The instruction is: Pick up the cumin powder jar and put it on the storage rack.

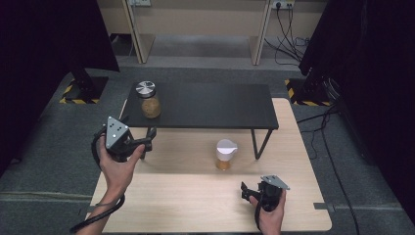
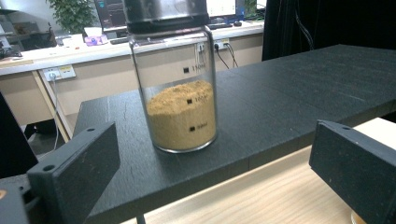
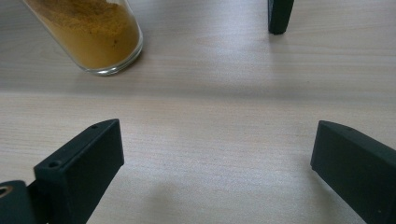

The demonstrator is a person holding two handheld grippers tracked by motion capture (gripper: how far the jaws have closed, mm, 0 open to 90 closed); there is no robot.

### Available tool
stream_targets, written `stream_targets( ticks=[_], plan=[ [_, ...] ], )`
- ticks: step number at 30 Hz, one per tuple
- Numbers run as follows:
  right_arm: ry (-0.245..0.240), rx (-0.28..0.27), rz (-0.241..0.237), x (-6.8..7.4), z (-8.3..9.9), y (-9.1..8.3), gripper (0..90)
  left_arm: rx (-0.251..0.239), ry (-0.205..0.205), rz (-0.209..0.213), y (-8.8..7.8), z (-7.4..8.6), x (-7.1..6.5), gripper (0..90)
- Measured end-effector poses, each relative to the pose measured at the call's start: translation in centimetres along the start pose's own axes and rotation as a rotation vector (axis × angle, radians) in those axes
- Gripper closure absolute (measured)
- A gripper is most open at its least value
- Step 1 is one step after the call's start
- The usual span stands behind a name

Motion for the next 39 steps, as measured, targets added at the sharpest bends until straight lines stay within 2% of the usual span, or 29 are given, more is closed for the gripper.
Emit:
stream_targets(
  ticks=[19, 26, 30, 39],
  plan=[
    [0.007, -0.001, -0.001, 0.0, 0.0, 0.0, 2.6, -0.031, 0.028, 0.001, -1.3, 2.6, -1.4, 1.3],
    [0.006, -0.003, 0.000, 0.0, 0.0, 0.0, 2.6, -0.030, 0.029, -0.001, -2.0, 4.4, -1.7, 1.3],
    [0.008, -0.003, -0.001, 0.0, 0.0, 0.0, 2.6, -0.020, 0.045, 0.001, -2.4, 5.7, -2.0, 1.3],
    [0.006, -0.001, 0.000, 0.0, 0.0, 0.0, 2.6, 0.010, 0.009, 0.008, -2.7, 8.6, -2.3, 1.3]
  ],
)
Point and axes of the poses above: each handheld gripper's, and its own axes: y roughly forward along the jaws, z roughly out of its underside, x roughly to its left, the point moved 6 cm from there along y, roughly forward along the jaws, and after that the axes turned 4 degrees about y, right-handed, at the moved point
